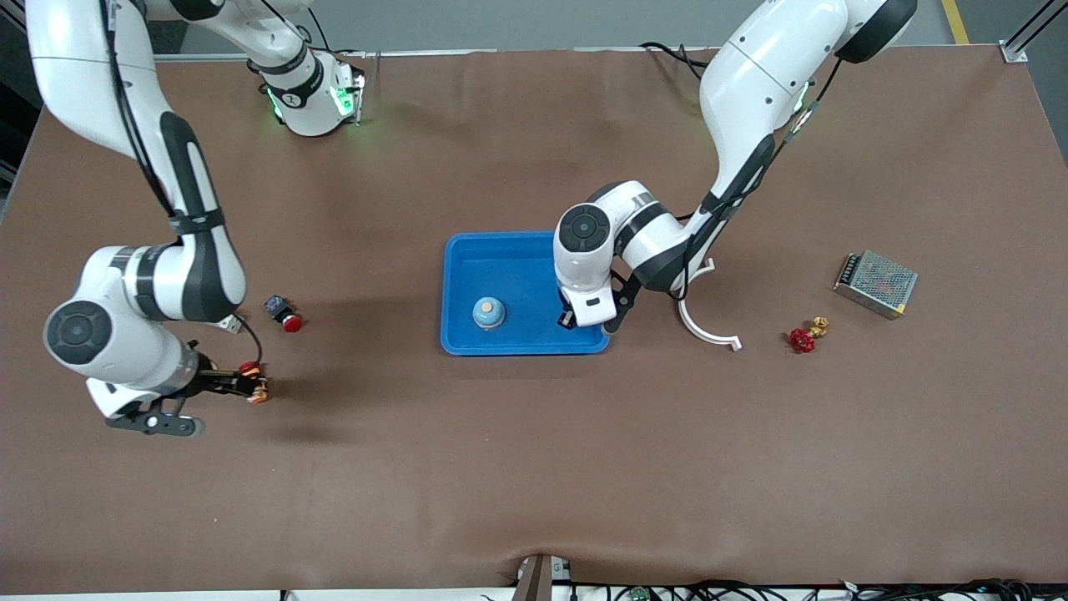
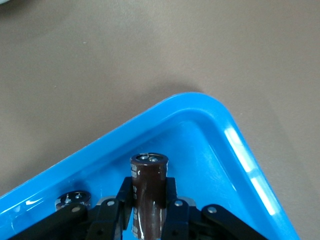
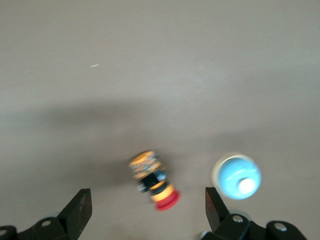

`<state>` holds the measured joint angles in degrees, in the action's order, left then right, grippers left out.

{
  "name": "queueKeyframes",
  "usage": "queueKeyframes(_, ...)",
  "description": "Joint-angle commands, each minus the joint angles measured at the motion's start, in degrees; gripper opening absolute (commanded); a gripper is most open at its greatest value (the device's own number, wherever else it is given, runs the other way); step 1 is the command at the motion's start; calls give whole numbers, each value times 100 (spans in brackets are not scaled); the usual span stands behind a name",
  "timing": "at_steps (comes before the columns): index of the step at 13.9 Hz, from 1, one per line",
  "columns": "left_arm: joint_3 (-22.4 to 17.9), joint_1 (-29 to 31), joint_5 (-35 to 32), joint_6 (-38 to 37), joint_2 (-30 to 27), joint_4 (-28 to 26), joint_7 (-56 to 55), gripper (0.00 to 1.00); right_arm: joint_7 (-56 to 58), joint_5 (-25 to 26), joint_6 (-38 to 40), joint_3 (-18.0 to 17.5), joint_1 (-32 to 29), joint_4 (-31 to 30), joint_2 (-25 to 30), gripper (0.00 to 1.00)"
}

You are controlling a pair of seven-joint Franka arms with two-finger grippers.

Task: Place electrolytic capacitor and blue bell in tray
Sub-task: 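Release the capacitor in the tray while the right gripper grasps another bell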

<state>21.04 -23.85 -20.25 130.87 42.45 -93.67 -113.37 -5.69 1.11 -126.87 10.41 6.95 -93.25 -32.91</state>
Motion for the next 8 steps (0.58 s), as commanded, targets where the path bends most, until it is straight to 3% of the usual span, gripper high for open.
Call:
queueKeyframes(1,-12,-49,4,-79,106,129,-36,33,383,65,-600,-109,-334,-332,-110,100)
queueKeyframes(2,-12,-58,-5,-79,114,129,-53,73,549,65,-828,-109,-465,-438,-171,100)
queueKeyframes(3,-12,-58,-5,-79,88,129,-62,88,777,48,-970,-118,-632,-500,-268,100)
queueKeyframes(5,-21,-49,-5,-88,-8,138,-54,100,1147,12,-1173,-127,-870,-562,-400,100)
queueKeyframes(8,-21,47,-84,-604,-175,453,16,100,1281,12,-1551,-145,-1020,-782,-427,100)
